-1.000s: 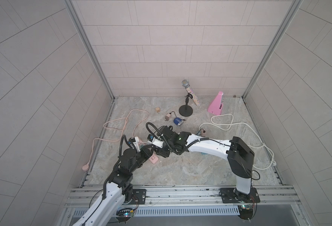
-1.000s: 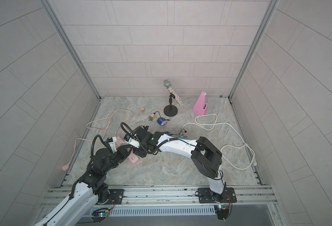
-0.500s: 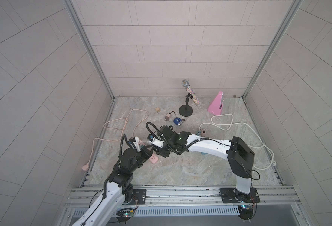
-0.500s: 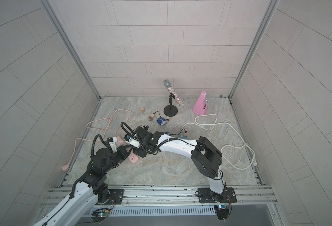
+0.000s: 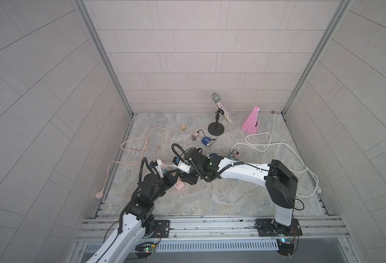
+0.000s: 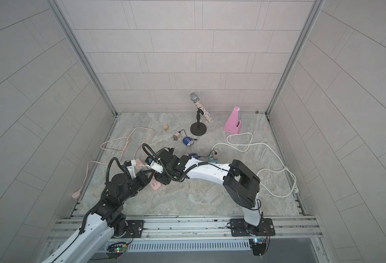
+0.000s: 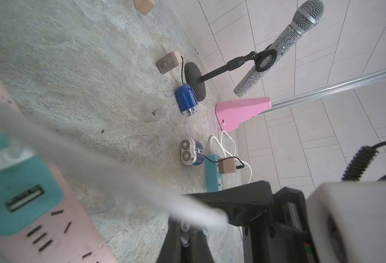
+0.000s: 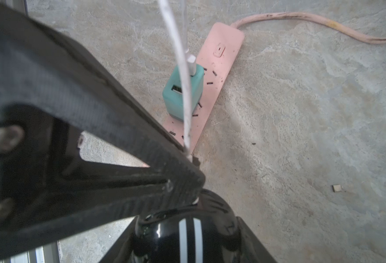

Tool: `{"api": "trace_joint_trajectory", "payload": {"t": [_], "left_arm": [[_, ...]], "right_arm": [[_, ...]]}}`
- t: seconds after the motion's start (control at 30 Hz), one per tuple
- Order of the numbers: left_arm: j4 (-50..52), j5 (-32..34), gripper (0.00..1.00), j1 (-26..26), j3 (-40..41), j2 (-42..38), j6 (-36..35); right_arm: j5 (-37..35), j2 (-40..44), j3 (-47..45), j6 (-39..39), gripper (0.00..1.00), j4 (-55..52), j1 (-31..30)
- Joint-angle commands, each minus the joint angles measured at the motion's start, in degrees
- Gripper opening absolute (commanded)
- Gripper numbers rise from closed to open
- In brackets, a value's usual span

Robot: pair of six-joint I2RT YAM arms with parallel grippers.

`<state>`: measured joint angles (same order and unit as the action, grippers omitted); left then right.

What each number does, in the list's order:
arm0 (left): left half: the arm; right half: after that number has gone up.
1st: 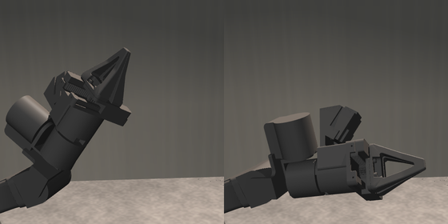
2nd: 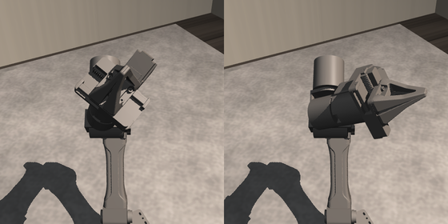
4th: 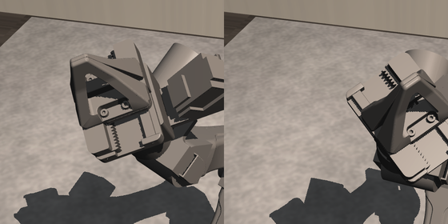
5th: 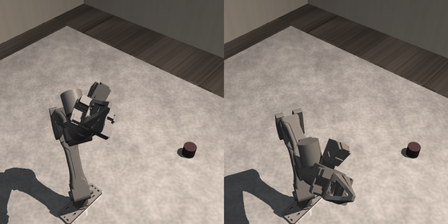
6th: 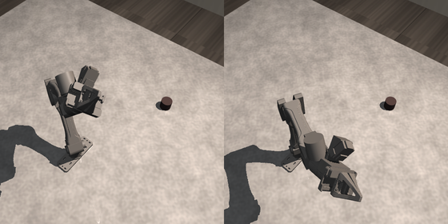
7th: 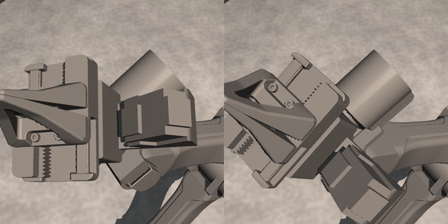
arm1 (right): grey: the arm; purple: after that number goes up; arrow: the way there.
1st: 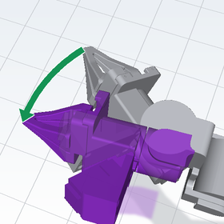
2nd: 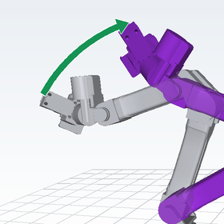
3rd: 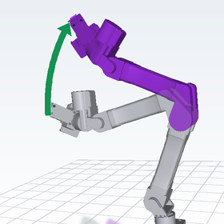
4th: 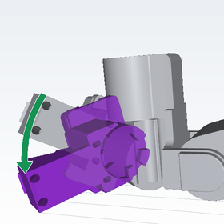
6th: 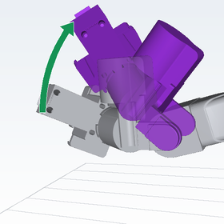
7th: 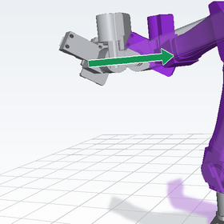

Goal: Unplug the electric shaver
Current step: Remove the charging cable from the electric shaver.

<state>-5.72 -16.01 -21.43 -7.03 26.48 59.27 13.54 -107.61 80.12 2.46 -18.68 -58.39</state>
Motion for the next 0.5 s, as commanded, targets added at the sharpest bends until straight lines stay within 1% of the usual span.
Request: {"api": "trace_joint_trajectory", "payload": {"t": [0.0,0.27,0.47], "left_arm": [[-2.61,5.99,0.0,0.63,-0.45,-1.2,-1.52],[-1.31,7.66,0.0,0.6,-0.13,-2.84,-1.87],[-1.35,8.17,0.0,0.6,-0.27,-2.89,-2.2]], "right_arm": [[3.43,2.71,-1.02,-1.06,0.36,-7.19,-1.11],[7.43,5.33,-3.64,-2.81,0.34,-11.68,-1.38],[8.61,6.26,-6.58,-3.76,0.32,-12.84,-2.03]]}}
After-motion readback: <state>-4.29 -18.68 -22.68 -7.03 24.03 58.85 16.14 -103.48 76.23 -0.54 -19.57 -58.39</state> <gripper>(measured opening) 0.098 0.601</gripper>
